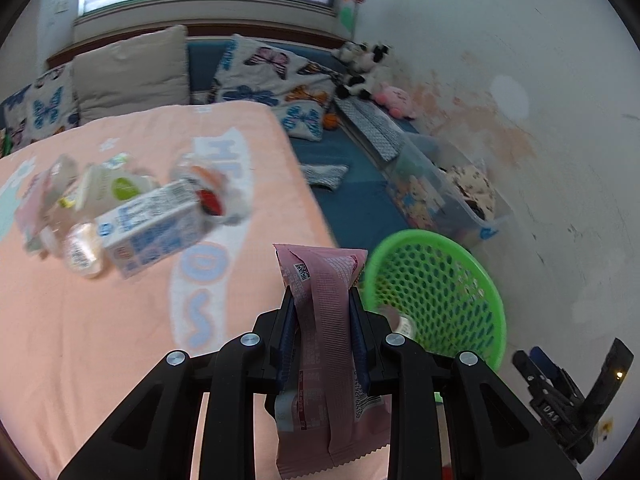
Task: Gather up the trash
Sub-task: 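Carry the pink wrapper over the green basket and open the left tool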
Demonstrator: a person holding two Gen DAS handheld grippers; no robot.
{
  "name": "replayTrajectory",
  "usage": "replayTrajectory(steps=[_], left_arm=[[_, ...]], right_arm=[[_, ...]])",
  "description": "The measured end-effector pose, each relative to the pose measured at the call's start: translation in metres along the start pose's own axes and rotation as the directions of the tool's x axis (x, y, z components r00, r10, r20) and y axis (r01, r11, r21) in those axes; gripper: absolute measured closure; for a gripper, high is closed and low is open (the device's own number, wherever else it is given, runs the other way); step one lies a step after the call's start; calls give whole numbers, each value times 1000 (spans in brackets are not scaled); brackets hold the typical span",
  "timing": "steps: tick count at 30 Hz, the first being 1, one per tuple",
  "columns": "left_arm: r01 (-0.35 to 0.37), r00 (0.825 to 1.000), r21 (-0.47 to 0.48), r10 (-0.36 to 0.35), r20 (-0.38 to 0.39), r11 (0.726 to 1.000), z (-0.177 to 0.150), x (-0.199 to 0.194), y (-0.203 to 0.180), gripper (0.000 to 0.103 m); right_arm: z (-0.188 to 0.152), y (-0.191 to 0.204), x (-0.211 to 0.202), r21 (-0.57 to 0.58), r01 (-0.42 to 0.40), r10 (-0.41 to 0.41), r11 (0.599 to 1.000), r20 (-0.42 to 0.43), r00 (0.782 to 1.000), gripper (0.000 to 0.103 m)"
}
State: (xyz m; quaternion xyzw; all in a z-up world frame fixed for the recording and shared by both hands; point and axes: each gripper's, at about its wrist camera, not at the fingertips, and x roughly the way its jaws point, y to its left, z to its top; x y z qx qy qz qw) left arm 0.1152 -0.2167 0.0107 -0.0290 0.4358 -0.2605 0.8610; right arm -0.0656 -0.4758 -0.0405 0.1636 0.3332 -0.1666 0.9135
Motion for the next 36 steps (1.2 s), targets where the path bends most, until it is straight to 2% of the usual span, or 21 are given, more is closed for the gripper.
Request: replayTrajectory(steps=[9, 21, 23, 25, 28, 33, 36], left_arm=[[88, 995, 98, -82, -64, 991, 6, 38, -61, 78], [156, 981, 193, -128, -149, 969, -1, 88, -112, 76], [171, 977, 196, -140, -162, 966, -3, 95, -117, 70], [178, 975, 197, -146, -166, 964, -5, 99, -119, 57], [194, 973, 211, -160, -167, 958, -10, 98, -122, 49], [190, 974, 214, -156, -163, 958, -11, 87, -113, 46], [152, 983, 219, -124, -137, 964, -10, 73, -97, 46]], right_arm=[[-4, -12, -4, 19, -23, 23, 1000, 13, 1000, 27], [-8, -25, -12, 48, -25, 24, 999, 19, 1000, 26], [-8, -28, -12, 51, -18, 17, 999, 18, 1000, 26], [-9, -30, -12, 57, -16, 15, 998, 18, 1000, 26], [-10, -31, -13, 60, -17, 16, 998, 18, 1000, 26], [-9, -27, -12, 39, -26, 25, 999, 14, 1000, 26], [-6, -19, -11, 26, -41, 40, 999, 17, 999, 26]])
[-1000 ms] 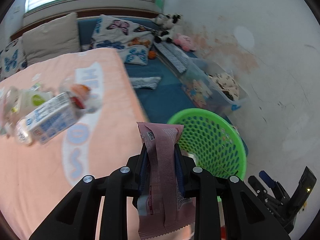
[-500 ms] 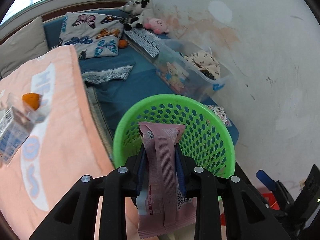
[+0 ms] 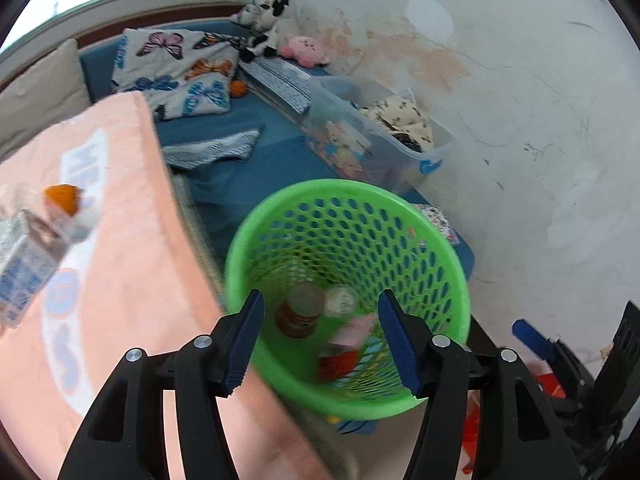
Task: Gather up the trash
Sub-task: 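Carry the pink wrapper over the green basket and open the left tool, then move both tools back over the bedspread toward the clear bag and clear lid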
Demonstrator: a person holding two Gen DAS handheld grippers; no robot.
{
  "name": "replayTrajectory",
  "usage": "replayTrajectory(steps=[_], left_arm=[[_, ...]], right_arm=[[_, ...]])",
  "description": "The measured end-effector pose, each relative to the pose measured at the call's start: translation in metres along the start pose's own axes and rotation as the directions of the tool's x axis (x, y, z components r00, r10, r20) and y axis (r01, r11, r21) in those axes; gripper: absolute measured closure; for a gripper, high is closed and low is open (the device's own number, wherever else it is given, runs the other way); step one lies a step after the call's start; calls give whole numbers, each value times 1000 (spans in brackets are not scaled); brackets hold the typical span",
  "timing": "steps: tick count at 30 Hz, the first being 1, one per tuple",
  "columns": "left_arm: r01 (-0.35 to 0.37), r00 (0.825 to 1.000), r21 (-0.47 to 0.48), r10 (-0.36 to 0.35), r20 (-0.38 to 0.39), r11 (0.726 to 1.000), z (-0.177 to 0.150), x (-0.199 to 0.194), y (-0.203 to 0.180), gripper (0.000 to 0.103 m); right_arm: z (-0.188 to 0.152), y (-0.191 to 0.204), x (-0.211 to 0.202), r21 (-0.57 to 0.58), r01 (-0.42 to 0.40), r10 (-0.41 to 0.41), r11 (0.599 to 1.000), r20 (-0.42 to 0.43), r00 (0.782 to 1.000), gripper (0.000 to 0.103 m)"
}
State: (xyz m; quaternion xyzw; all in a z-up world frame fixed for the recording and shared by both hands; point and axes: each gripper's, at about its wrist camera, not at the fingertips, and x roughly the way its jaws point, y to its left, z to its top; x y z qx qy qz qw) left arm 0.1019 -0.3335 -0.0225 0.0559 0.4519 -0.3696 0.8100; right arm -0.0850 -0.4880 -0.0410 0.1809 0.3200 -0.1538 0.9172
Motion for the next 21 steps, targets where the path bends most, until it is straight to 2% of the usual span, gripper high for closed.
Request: replayTrajectory(steps=[6, 12, 17, 21], left_arm=[[-85, 996, -36, 87, 38, 996, -9, -31, 34, 45], [-173, 981, -94, 180, 70, 980, -16, -59, 78, 45], [-226, 967, -162, 241, 80, 961, -22, -79, 121, 45], [-267, 953, -235, 293, 81, 935, -28, -94, 160, 45]], right_arm=[[8, 25, 7, -45, -45, 45, 998, 0, 999, 26], [19, 55, 18, -106, -94, 92, 990, -22, 995, 26], [28, 80, 29, -160, -137, 131, 978, -49, 990, 26], [35, 103, 38, -210, -163, 152, 964, -67, 986, 26]])
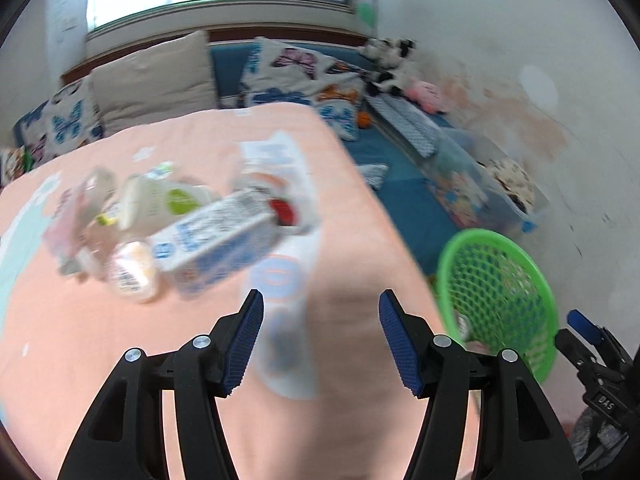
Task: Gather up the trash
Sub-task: 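Move both tools back over the bedspread toward the clear bag and clear lid, then grasp the clear printed plastic bag with the left tool while the right tool grasps the clear plastic lid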
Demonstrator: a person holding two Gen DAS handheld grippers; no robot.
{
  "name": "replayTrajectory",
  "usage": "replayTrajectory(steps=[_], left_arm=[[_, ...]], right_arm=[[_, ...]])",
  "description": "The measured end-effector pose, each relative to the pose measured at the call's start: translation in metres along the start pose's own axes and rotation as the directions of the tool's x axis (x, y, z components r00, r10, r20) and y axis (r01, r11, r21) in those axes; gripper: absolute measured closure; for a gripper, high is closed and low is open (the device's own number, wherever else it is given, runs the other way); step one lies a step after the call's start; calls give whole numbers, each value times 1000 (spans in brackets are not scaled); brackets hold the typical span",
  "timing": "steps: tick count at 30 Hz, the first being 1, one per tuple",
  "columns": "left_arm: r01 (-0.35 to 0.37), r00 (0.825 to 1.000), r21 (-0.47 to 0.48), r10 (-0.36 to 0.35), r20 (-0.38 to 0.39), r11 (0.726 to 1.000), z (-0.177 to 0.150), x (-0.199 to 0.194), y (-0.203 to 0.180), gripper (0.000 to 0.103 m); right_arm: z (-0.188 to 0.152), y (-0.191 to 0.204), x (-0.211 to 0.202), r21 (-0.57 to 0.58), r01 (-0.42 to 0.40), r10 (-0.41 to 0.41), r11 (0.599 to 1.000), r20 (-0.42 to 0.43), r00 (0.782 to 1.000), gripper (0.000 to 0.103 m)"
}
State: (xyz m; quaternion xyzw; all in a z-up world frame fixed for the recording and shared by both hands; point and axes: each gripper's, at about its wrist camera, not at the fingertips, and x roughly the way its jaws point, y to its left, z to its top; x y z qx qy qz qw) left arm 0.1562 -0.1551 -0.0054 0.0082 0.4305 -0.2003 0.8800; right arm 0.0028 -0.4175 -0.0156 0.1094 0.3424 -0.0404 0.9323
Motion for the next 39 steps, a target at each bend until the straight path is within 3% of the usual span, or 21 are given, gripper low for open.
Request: replayTrajectory(steps=[7, 11, 17, 24, 39], left_arm=[[-142, 989, -112, 146, 28, 983, 12, -11, 76, 45], [-250, 965, -162, 258, 34, 955, 22, -18, 118, 45], [-331, 940, -224, 341, 7, 917, 35, -15, 174, 45], [-340, 939, -268, 343, -35, 902, 44, 2, 217, 45], [-268, 963, -280, 261, -63, 922, 51, 36, 253, 45]], right_arm=[[25, 35, 22, -71, -75, 74, 995, -18, 997, 26], [45, 57, 41, -111, -116, 113, 987, -32, 993, 26], [71, 86, 68, -133, -185, 179, 974, -60, 982, 26], [96, 130, 102, -199, -232, 219, 952, -85, 972, 31], [114, 194, 186, -309, -236, 195, 921, -157, 968, 40]])
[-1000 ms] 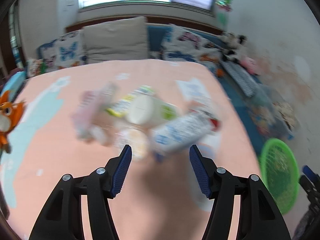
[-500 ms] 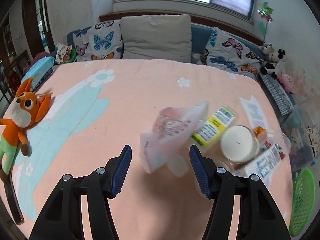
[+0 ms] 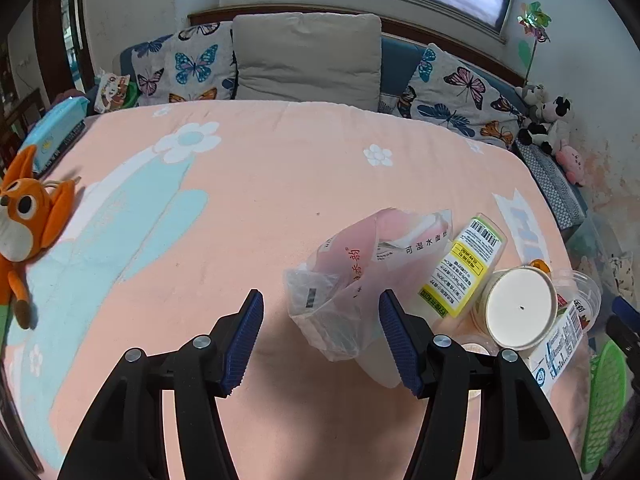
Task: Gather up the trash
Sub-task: 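Grasp the clear printed plastic bag with the left tool while the right tool grasps the clear plastic lid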
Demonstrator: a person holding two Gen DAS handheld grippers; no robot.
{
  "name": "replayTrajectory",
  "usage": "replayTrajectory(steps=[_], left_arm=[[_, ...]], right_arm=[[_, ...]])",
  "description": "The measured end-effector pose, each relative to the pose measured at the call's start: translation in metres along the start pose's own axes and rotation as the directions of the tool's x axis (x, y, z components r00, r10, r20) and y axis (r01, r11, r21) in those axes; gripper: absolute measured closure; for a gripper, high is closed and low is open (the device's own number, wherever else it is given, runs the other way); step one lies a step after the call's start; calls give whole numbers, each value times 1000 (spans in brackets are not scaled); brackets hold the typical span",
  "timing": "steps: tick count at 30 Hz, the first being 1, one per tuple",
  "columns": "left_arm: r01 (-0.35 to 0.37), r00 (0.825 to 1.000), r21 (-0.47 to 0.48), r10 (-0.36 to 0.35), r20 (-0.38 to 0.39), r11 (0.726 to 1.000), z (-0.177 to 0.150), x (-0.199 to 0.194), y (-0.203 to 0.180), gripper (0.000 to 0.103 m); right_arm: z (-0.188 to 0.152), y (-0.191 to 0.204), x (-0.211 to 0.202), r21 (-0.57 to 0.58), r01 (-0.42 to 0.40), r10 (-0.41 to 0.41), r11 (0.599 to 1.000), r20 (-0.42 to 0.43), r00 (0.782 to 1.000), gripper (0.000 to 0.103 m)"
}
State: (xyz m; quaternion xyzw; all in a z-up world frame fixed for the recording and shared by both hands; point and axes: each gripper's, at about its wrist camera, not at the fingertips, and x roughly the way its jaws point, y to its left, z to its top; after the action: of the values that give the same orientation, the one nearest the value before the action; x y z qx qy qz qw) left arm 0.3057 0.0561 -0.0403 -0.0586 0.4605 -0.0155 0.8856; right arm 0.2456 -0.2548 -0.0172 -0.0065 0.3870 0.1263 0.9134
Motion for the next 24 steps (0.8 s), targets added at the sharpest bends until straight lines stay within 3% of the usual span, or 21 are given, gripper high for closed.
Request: replayTrajectory(steps=[9, 15, 17, 24], left_arm=[[90, 996, 40, -91, 21, 995, -2, -6, -9, 45], [83, 996, 92, -85, 20, 992, -1, 0, -18, 46], [91, 996, 79, -92, 15, 993, 1, 5, -15, 52], [136, 990, 93, -138, 14, 986, 0, 8, -17, 89]], right_arm=[[12, 5, 32, -46, 17, -18, 999, -21, 1000, 47], [15, 4, 44, -76, 40, -44, 996, -40, 998, 56], [14, 5, 45, -79, 49, -53, 996, -44, 998, 60], [13, -1, 39, -67, 38, -40, 997, -32, 999, 70]])
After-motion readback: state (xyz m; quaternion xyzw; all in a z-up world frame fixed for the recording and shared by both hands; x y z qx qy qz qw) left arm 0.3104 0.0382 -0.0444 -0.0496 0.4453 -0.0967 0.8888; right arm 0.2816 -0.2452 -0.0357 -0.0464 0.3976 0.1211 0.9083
